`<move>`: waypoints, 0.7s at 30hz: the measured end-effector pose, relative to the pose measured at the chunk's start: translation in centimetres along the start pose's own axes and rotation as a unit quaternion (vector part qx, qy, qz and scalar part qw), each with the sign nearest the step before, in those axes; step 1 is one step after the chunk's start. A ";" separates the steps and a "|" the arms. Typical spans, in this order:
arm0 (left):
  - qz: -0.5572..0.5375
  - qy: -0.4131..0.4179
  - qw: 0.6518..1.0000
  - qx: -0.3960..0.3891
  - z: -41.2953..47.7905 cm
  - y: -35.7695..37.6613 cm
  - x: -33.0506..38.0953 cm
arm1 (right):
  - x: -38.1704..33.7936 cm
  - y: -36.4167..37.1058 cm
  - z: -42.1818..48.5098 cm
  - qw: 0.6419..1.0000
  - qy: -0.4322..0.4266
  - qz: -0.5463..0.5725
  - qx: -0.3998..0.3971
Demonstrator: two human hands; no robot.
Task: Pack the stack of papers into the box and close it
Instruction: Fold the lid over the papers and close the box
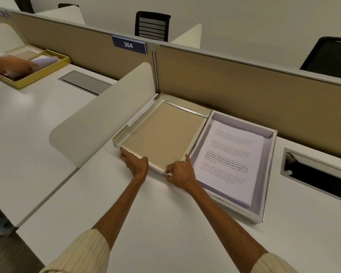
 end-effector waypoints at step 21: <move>-0.154 0.158 0.973 -0.064 -3.5 -0.3 4.2 | -2.8 -9.3 2.6 0.937 0.082 0.310 0.137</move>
Point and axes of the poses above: each hand's wrist, its own z-axis towards the middle knuckle, its own y-axis out of the palm, x = y × z, the point moved 6 cm from there along z, towards the middle knuckle, and after that the axes turned 10 degrees about -y, right-handed, at the moved point
